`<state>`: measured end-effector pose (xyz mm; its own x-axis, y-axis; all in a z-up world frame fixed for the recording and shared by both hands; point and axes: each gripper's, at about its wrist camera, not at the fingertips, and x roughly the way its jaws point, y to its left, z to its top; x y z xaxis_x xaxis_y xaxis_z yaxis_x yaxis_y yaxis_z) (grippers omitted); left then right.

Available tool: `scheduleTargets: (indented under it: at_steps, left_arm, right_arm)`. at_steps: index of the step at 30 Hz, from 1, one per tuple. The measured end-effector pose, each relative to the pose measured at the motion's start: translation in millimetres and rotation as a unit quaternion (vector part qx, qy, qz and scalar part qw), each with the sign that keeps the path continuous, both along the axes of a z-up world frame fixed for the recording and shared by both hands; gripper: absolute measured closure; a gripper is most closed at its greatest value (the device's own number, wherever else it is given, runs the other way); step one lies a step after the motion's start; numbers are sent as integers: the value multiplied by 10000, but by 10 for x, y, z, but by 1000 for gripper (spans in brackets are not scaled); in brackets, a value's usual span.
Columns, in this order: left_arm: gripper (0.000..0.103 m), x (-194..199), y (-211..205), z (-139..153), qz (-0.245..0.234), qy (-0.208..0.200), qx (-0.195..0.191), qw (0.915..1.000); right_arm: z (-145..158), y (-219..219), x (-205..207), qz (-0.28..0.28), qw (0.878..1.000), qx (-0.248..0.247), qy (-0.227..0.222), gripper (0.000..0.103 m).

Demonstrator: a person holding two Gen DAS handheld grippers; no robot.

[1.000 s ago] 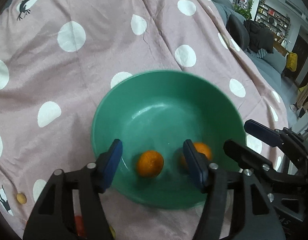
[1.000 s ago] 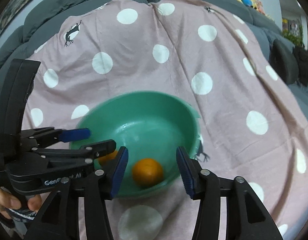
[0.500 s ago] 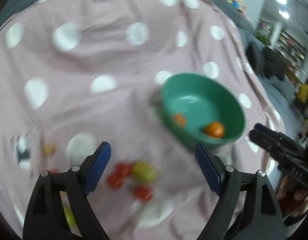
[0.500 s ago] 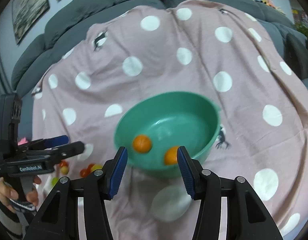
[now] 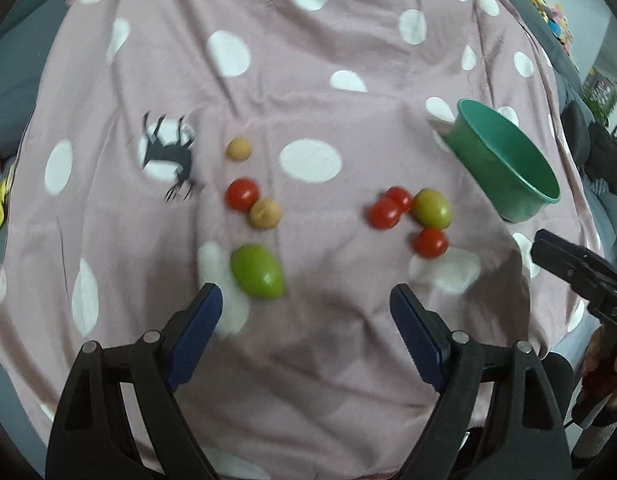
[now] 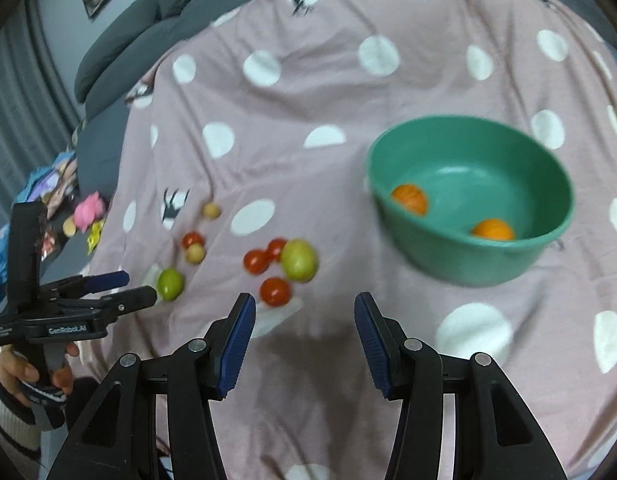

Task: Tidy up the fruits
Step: 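Grasp the green fruit with the left tool while the right tool grasps the yellow-green fruit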

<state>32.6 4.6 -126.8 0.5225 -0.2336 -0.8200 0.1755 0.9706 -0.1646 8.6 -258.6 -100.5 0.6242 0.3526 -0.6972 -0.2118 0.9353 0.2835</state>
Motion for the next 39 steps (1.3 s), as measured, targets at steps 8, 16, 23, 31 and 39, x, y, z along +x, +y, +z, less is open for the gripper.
scheduleTargets:
  at_steps: [8, 16, 23, 31, 39]
  left_arm:
    - [19, -42, 220, -76, 188, 44, -279, 9994]
    - [42, 136, 141, -226, -4, 101, -329, 9994]
    - [46, 320, 84, -346, -36, 235, -129, 9996]
    - [52, 474, -10, -385, -133, 184, 393, 9990]
    - [68, 604, 4, -518, -402, 455, 492, 9969]
  right_arm:
    - [-161, 173, 115, 152, 9994, -50, 318, 51]
    - [-242, 162, 250, 112, 9989, -56, 452, 51]
    - [-262, 193, 394, 178, 9988, -79, 447, 51]
    - [-339, 316, 647, 314, 9979, -228, 527, 51]
    - [-450, 405, 912, 415, 9957, -419, 719, 51]
